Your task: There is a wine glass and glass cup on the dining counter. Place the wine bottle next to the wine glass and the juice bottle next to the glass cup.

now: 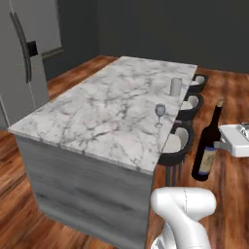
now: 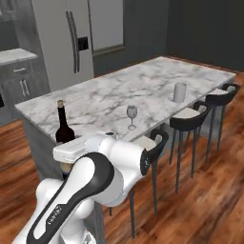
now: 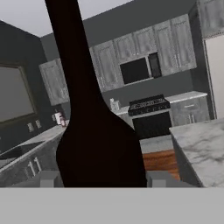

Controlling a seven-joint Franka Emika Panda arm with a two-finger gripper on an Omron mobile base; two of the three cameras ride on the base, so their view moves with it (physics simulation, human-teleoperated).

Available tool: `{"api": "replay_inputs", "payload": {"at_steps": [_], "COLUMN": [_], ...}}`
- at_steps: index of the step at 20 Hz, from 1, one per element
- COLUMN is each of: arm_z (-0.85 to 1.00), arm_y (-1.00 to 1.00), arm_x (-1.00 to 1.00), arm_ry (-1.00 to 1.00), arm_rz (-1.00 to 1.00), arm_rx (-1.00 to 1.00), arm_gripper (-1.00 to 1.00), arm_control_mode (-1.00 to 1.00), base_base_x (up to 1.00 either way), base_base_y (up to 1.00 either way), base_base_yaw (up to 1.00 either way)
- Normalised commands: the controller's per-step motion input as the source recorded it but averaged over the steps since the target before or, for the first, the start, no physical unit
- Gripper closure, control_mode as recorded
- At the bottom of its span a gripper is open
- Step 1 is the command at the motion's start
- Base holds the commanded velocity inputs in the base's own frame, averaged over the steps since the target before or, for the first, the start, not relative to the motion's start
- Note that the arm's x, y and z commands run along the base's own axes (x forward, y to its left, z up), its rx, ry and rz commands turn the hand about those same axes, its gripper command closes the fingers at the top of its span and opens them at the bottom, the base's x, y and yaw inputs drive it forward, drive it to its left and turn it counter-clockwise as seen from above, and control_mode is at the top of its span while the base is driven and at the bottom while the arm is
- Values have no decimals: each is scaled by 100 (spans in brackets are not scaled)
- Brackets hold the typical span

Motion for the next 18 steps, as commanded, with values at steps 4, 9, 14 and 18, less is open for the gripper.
{"api": "replay_inputs", "payload": {"at_steps": [4,9,14,18], "arm_z": [0,0,0,0], "arm_y": [0,0,0,0], "arm_x": [0,0,0,0], "arm_ry": [0,0,0,0], "arm_rz": [0,0,0,0], "arm_rx": [0,0,0,0], "arm_gripper": [100,100,100,100], "arm_control_mode": [100,100,100,100], "base_base_x": [0,3,2,3], "base_base_y": [-67,-75,-78,-72], "base_base_yaw": [54,51,50,50]}}
